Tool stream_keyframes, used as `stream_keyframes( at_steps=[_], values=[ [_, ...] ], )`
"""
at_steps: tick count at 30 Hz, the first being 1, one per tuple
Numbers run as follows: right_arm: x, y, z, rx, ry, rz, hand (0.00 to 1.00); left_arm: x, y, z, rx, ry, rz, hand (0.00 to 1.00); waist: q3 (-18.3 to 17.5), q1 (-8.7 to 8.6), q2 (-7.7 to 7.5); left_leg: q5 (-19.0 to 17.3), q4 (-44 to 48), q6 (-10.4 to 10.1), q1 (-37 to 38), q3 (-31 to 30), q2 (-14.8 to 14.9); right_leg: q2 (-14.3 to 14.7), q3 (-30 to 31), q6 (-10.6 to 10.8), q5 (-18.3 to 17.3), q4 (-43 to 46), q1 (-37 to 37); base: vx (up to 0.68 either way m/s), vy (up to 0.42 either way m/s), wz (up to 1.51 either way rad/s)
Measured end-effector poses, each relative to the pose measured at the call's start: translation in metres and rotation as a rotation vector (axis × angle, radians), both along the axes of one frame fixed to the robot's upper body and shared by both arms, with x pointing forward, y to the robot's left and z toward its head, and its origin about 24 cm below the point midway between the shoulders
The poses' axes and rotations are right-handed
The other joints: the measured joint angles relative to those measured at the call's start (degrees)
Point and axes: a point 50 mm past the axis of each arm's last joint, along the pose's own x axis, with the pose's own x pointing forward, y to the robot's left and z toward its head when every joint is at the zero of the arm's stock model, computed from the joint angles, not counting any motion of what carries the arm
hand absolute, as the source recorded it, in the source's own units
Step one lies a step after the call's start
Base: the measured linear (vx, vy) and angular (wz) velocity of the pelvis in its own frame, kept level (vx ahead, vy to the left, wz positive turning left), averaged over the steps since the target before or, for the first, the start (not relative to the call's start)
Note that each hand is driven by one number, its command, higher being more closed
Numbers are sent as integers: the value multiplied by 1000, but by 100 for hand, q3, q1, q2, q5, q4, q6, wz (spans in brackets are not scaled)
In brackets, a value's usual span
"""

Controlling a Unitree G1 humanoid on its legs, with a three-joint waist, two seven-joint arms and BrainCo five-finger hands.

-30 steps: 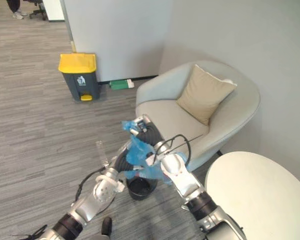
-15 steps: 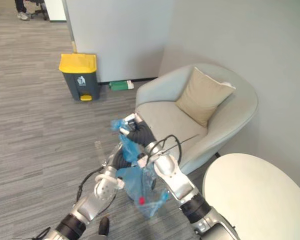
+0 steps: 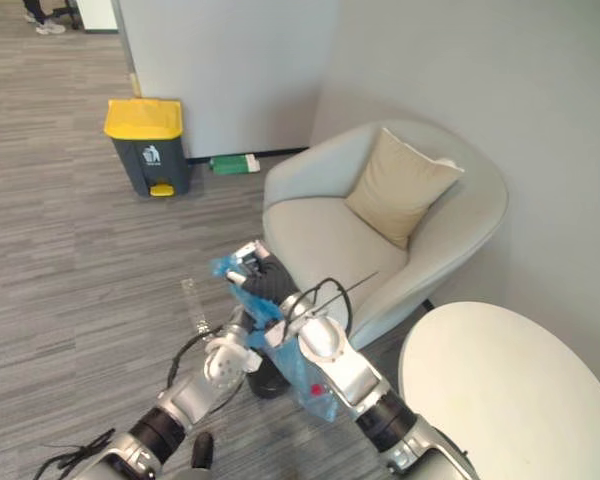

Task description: Gather rubbish on tea table into small bin, then transfer packed bag to large trash can.

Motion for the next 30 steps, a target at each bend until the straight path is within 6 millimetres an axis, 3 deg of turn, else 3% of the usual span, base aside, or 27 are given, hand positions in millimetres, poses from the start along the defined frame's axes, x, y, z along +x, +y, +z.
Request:
stream_keyframes(
  at_steps=[10, 11, 20, 28, 30],
  values=[
    [-2, 4, 4, 46, -19, 15, 100, -3, 2, 9, -116, 12, 32, 100, 1, -42, 1, 0, -2, 1, 5, 1, 1, -3, 0, -1, 0, 2, -1, 0, 0, 0],
    [-3, 3, 3, 37, -28, 11, 0, -3, 3, 9, -129, 15, 39, 100, 1, -42, 1, 0, -2, 1, 5, 1, -1, -5, 0, -1, 0, 1, 0, 0, 0, 0],
    [-3, -11, -26, -84, 1, -101, 0, -5, 9, 15, -205, 11, 82, 100, 1, -45, 1, 0, -3, 2, 16, 1, -6, -14, -5, 1, -1, -1, 3, 0, 0, 0],
    [4, -31, -27, -191, -80, -236, 0, -2, 26, 24, -263, -19, 158, 100, 1, -47, 0, 0, -22, 4, 22, -1, -10, -20, -18, 2, -2, -1, 9, 0, 0, 0],
    [9, -50, -24, -273, -144, -311, 0, -5, 33, 30, -293, -44, 190, 100, 0, -47, -1, 8, -27, 11, 23, -16, -35, -30, -54, 3, -2, 13, 17, 0, 0, 4]
  ],
)
